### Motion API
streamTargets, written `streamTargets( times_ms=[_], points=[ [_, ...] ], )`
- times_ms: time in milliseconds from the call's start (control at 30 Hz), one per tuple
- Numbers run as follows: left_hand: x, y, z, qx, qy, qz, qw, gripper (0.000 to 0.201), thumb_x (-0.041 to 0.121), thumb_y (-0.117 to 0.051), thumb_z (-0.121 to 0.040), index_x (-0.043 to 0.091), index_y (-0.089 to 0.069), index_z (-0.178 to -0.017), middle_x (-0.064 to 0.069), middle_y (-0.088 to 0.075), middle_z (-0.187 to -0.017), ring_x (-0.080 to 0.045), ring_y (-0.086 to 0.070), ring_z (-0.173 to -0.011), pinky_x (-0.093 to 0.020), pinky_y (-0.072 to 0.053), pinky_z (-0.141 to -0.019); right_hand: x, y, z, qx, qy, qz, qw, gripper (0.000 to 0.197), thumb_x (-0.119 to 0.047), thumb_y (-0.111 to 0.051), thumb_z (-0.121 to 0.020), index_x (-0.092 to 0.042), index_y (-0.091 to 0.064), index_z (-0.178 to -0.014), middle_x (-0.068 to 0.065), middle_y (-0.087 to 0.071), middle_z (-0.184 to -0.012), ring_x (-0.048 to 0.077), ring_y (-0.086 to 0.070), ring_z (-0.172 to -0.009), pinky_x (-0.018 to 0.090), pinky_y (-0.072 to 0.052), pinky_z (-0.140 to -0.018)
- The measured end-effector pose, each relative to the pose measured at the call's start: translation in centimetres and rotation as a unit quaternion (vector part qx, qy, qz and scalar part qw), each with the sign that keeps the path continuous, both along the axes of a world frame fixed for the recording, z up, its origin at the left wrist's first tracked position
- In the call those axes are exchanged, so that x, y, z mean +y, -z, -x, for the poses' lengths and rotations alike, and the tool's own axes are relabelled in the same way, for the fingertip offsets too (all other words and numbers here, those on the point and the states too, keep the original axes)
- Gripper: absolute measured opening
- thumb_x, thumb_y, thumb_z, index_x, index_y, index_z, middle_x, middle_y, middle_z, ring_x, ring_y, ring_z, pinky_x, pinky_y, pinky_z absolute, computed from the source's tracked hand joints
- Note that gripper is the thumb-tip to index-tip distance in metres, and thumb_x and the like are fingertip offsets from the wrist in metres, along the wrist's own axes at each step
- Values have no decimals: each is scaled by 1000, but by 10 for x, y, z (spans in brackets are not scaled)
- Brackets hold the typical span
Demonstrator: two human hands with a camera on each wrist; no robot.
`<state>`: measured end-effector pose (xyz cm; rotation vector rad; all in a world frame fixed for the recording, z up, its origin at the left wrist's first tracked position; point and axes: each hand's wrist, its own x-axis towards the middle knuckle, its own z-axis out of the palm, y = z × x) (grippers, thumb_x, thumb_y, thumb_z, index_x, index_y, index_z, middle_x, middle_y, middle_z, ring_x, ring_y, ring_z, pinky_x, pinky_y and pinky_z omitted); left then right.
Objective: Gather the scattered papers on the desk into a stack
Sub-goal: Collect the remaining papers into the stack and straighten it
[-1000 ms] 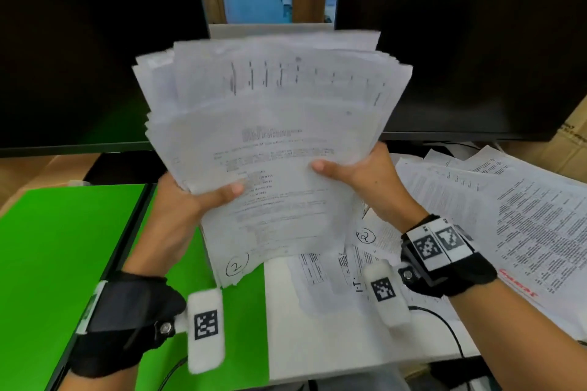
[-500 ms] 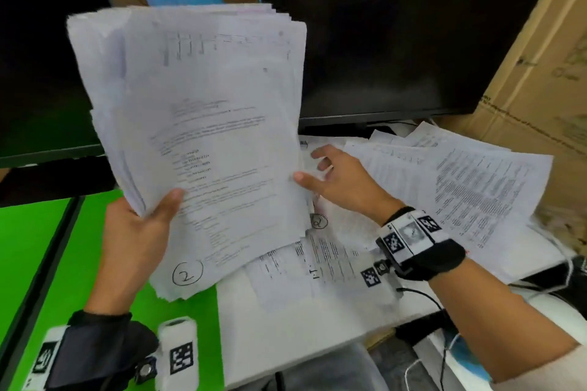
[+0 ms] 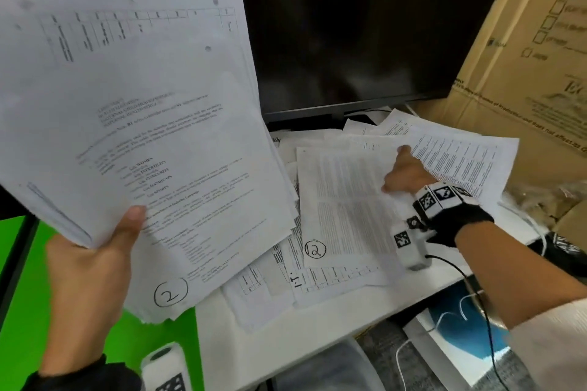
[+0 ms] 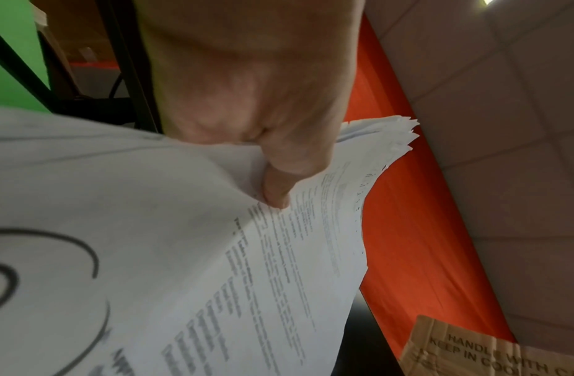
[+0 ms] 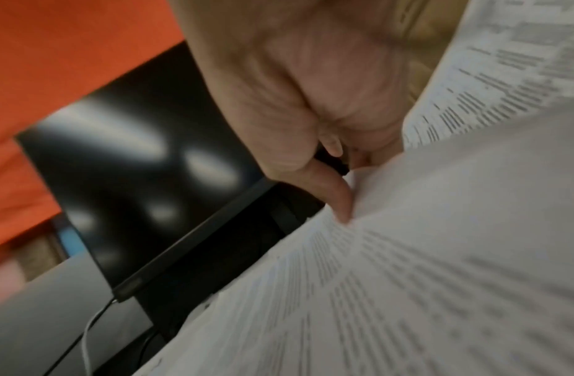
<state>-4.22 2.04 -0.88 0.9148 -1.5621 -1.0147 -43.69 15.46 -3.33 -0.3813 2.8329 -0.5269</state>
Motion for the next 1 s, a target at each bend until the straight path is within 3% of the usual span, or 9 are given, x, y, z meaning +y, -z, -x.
streamTargets(
  times_ms=[67,167,233,333,433,567,667,867,1000],
  points=[
    [-16,13,-9,15,-18,-12,1000,5,32,-66,-90,32,-64,-94,46,-62,-79,26,-58,-81,3,-43,-71,7,-4,7,-13,1,135,991,62,-10,-63,-89,-8,-31,-141,7,-50,-126,29,-49,-120,37,-40,-104],
    [-44,42,-31,50,7,-86,995,64,71,-69,-73,30,-66,-122,13,-72,-114,-6,-66,-108,-34,-50,-97,19,-20,3,-84,-48,211,973,36,-10,-75,-80,-6,-62,-113,7,-67,-94,23,-65,-84,31,-54,-72],
    [-56,54,-45,50,10,-131,990,80,75,-67,-72,19,-60,-128,2,-67,-125,-19,-63,-116,-46,-46,-99,19,-25,-9,-150,-79,217,961,21,-13,-72,-84,-5,-68,-103,6,-70,-88,22,-67,-81,31,-56,-73],
    [-53,54,-46,31,-16,-155,987,72,80,-67,-66,19,-58,-105,0,-60,-113,-21,-57,-102,-38,-46,-86,5,-15,-29,-117,-125,112,979,26,-17,-66,-88,-2,-60,-108,11,-66,-95,24,-63,-83,30,-54,-71],
    [-48,48,-37,29,-19,-122,992,75,69,-75,-65,6,-60,-102,3,-69,-94,-19,-65,-86,-40,-53,-85,-14,2,-51,-46,-169,-33,984,60,-36,-62,-88,-4,-41,-134,19,-48,-130,32,-52,-113,33,-48,-92],
    [-24,23,-22,84,19,-112,990,57,37,-66,-82,-15,-59,-105,28,-59,-54,14,-57,-55,-2,-48,-60,-36,10,-68,-29,-171,-93,980,103,-51,-74,-76,1,-16,-143,26,-30,-141,38,-38,-129,42,-40,-105],
    [-16,20,-10,103,8,-140,985,10,4,-64,-91,14,-67,-90,33,-67,-67,13,-65,-76,-8,-54,-69,-44,10,-65,-49,-182,-94,978,113,-44,-71,-82,10,4,-147,23,-12,-156,34,-24,-142,35,-30,-114],
    [-24,31,-15,111,6,-190,975,25,10,-72,-85,15,-68,-109,7,-76,-99,-11,-72,-93,-27,-54,-75,-48,16,-68,-25,-174,-27,984,53,-18,-78,-76,1,-52,-118,17,-60,-116,28,-57,-94,28,-46,-74],
    [-25,36,-27,108,9,-215,971,29,16,-72,-85,18,-68,-113,10,-76,-102,-13,-70,-101,-32,-51,-87,-45,22,-75,15,-199,-15,980,41,-21,-75,-74,-6,-61,-110,16,-58,-114,33,-55,-110,37,-50,-89]
  ],
)
